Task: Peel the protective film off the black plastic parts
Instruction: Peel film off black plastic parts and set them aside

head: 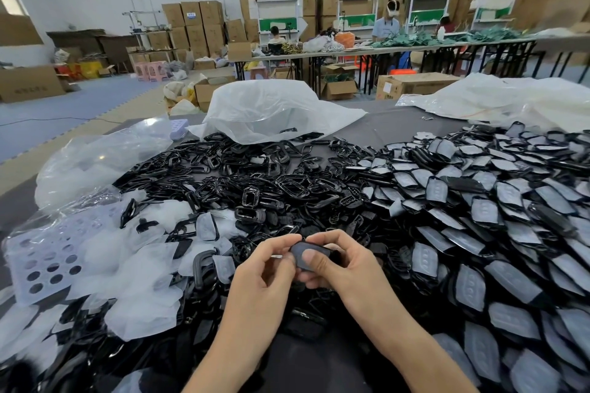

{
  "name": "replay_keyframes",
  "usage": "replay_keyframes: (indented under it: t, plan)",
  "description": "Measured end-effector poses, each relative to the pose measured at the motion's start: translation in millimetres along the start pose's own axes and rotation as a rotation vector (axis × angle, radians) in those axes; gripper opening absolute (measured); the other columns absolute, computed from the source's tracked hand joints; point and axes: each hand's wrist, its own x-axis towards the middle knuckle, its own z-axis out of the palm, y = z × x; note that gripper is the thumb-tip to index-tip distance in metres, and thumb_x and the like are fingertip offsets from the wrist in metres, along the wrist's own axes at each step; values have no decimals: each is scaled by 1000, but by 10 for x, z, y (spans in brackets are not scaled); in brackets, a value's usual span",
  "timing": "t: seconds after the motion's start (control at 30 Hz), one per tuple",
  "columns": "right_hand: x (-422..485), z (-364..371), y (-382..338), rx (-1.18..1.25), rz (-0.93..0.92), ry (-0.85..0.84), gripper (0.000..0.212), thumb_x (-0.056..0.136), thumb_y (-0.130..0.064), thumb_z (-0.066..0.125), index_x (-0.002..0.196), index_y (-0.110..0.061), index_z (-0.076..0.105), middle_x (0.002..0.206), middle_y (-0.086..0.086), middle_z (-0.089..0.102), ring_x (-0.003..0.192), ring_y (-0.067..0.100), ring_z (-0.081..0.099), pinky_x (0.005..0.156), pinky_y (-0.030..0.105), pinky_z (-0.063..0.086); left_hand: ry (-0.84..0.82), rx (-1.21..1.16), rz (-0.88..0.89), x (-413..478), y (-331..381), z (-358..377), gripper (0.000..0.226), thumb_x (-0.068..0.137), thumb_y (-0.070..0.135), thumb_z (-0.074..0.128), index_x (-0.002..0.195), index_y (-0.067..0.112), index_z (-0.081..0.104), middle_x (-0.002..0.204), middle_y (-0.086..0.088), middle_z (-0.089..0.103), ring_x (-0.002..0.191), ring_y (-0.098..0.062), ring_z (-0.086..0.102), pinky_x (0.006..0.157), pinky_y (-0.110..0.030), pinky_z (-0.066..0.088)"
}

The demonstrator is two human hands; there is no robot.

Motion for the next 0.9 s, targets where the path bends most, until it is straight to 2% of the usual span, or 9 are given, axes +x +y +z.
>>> replay_keyframes:
  t: [0.2, 0.37, 0.5, 0.67, 0.8, 0.9]
  plan:
    - [-4, 3, 6, -50, -32, 53, 15, 90, -7, 73, 100, -8, 63, 78, 4, 74, 63, 16, 70, 57, 22, 54, -51, -85, 30, -39, 60, 7, 43, 98, -3, 51, 108, 32, 74, 95, -5, 72, 85, -14, 70, 74, -12, 50]
    - [-10, 15, 27, -99, -52, 80, 11, 90, -13, 75, 97, -15, 66, 80, 2, 74, 64, 15, 71, 58, 20, 53, -45, -17, 43, -45, 42, 26, 30, 96, 8, 61, 109, 33, 71, 80, 2, 72, 72, -2, 66, 67, -8, 47]
    - [-11, 19, 24, -57, -34, 54, 11, 90, -15, 74, 100, -13, 67, 85, 6, 77, 67, 16, 72, 59, 20, 54, -16, 10, 24, -10, 5, 27, 22, 95, 12, 63, 106, 31, 69, 79, 1, 74, 73, -7, 70, 67, -9, 48]
    - [-16, 20, -4, -35, -30, 47, 27, 78, -30, 76, 100, -16, 72, 83, 5, 77, 67, 15, 71, 61, 21, 55, -15, 30, -10, 3, -36, 17, 20, 98, 11, 59, 101, 28, 68, 81, 2, 74, 73, -11, 70, 70, -15, 53]
    - [-17, 0, -13, 3, -20, 26, 15, 90, -17, 71, 105, -20, 74, 89, 10, 78, 74, 20, 74, 68, 23, 57, 11, 62, -2, 16, -30, 5, 24, 99, 11, 56, 101, 31, 68, 82, 5, 74, 75, -10, 70, 70, -15, 52]
    - [-21, -5, -31, 6, -11, 22, 17, 94, -8, 68, 107, -17, 73, 90, 11, 78, 75, 20, 74, 68, 23, 58, 16, 42, -13, 16, -17, 4, 25, 99, 11, 56, 101, 32, 69, 82, 8, 74, 75, -7, 70, 69, -13, 51]
